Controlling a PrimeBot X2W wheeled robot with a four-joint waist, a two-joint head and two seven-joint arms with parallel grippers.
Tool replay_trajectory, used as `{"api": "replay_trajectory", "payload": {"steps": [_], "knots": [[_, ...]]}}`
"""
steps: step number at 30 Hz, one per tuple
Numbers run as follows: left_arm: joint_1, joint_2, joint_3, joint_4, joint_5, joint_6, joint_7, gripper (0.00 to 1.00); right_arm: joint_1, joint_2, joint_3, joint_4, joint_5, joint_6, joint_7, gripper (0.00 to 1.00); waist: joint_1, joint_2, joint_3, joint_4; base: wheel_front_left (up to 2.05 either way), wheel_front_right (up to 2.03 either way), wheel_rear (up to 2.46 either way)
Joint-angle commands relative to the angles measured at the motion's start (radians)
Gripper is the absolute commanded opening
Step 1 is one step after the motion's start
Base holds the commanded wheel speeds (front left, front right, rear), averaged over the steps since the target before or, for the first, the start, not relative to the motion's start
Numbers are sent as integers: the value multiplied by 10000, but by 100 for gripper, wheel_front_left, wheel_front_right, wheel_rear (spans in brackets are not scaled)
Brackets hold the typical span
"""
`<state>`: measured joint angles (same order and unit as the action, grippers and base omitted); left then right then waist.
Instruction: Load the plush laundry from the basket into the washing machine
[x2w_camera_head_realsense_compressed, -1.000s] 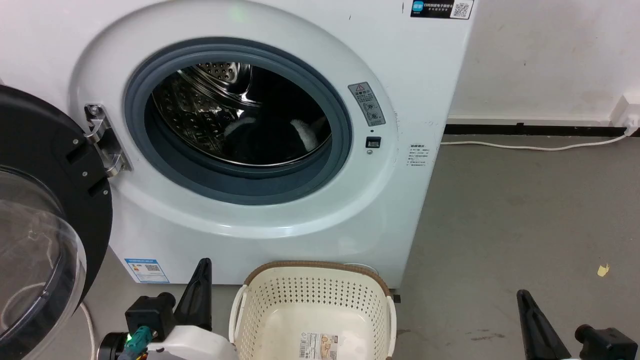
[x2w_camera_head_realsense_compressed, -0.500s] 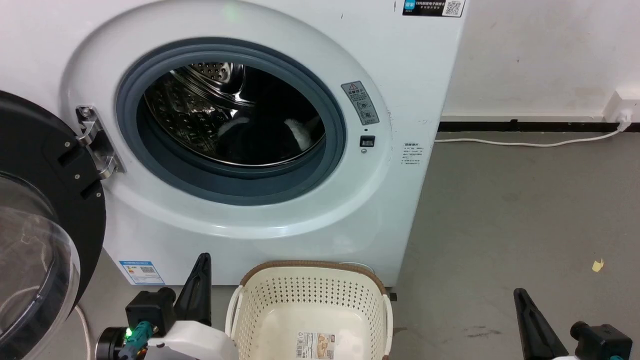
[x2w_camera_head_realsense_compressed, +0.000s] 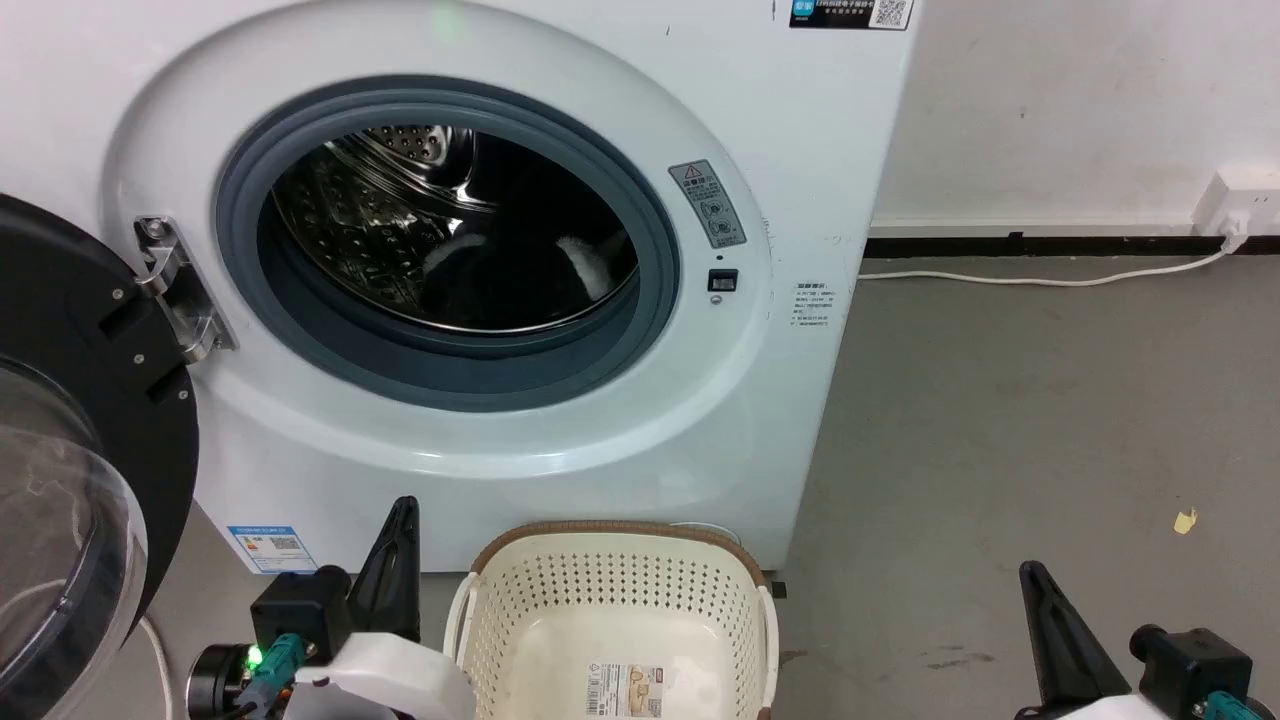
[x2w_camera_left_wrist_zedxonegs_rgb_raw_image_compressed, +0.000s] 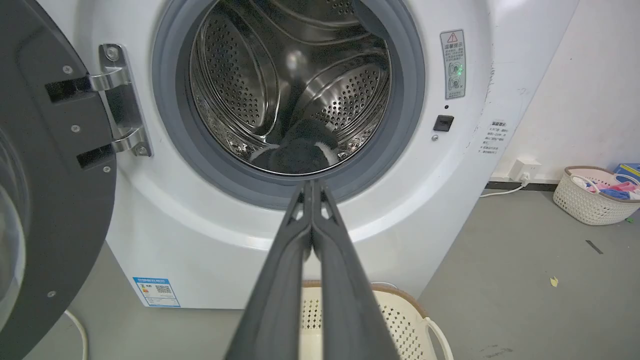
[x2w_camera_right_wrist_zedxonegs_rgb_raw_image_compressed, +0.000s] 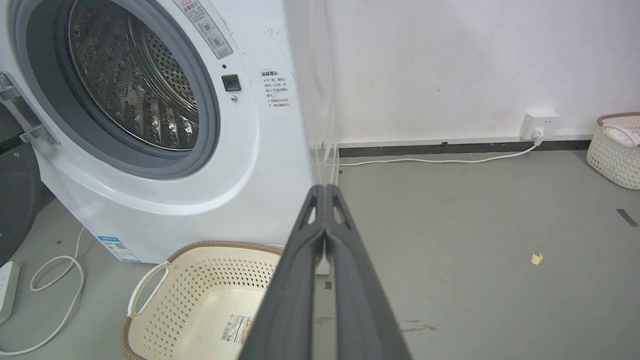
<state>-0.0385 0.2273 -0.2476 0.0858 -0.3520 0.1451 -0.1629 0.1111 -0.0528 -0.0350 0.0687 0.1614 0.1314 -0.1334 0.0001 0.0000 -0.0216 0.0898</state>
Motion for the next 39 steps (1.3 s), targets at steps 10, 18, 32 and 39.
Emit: {"api": "replay_trajectory", "payload": {"steps": [10,18,32,39], "knots": [[154,-259,324,-162,486,-210,209,0,-274,10,54,-127,-238,-3,167,0,0,0,25,-102,0,0,0],[185,-461,611,-255,891,-376,399,0,-385,13,93,-202,-421,-4,323,0,-1,0,50,-208,0,0,0],[228,-742,1012,-384,1456,-607,663,0,-541,15,148,-306,-678,-4,540,0,-1,0,86,-356,0,0,0],[249,-884,1213,-449,1739,-723,796,0,-620,17,176,-358,-806,-5,649,0,-1,0,104,-431,0,0,0]]}}
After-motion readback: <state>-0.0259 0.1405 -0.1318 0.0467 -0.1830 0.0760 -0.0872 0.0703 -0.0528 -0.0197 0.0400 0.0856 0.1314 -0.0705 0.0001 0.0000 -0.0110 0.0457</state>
